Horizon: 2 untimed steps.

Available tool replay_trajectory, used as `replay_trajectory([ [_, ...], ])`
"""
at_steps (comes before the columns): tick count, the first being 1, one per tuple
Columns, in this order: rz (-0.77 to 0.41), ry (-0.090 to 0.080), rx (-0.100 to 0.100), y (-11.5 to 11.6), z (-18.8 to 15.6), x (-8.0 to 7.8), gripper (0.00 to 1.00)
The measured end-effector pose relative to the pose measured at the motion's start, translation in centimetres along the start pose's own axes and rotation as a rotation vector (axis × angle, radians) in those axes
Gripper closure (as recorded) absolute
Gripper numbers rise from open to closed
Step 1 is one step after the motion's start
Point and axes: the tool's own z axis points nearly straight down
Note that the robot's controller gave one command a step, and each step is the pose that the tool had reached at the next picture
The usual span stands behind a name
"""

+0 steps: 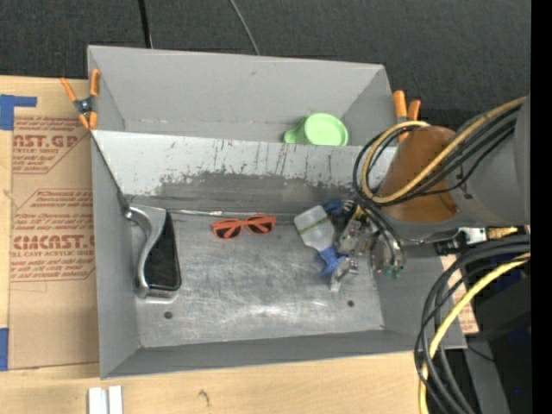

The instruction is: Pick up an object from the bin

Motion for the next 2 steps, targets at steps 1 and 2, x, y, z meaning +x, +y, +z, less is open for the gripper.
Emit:
replay_trajectory([
  [1,0.016,-0.001,0.0,0.04,-0.11,0.05,1.0],
  [2,0.025,0.002,0.0,0.04,-0.43,0.13,1.0],
])
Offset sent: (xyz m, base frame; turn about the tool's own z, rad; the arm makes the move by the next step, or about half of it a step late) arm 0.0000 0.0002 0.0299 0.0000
